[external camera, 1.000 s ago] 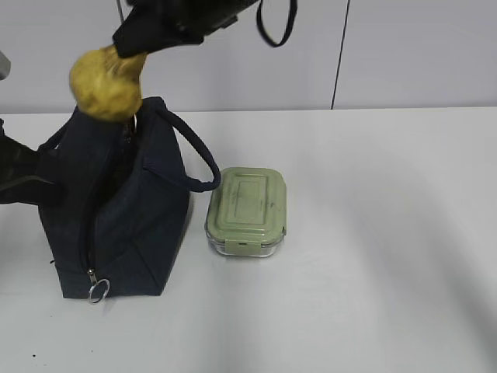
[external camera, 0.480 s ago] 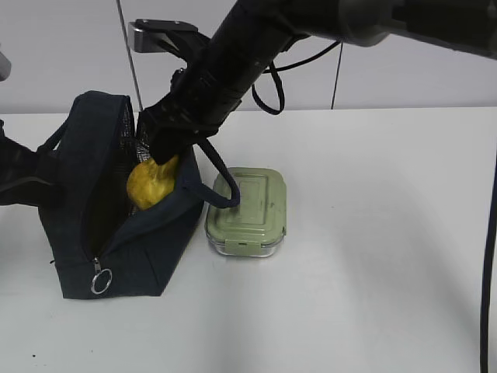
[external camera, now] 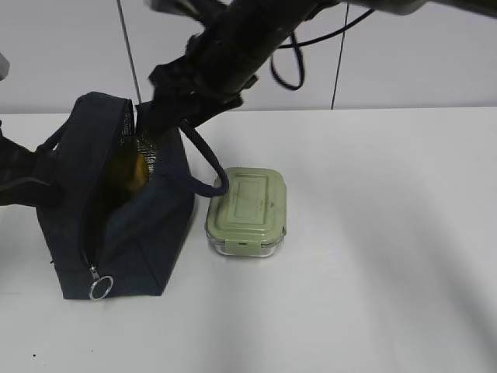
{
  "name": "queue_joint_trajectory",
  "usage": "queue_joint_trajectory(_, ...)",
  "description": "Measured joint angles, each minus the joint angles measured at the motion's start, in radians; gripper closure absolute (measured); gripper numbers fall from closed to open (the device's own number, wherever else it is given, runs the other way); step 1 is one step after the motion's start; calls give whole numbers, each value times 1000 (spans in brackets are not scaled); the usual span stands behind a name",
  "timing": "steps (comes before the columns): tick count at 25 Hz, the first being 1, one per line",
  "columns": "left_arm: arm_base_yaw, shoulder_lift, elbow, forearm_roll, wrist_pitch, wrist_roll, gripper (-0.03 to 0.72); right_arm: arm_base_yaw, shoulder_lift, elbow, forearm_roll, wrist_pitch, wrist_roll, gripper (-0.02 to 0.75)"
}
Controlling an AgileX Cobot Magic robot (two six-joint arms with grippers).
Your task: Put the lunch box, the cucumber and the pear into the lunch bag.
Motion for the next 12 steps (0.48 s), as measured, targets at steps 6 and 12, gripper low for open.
queue_joint_trajectory(6,0,0,0,0,3,0,703,-181,-84,180,-156,1,155,241)
queue_joint_trajectory(12,0,0,0,0,10,0,703,-284,-126,606,174,-168,20,246)
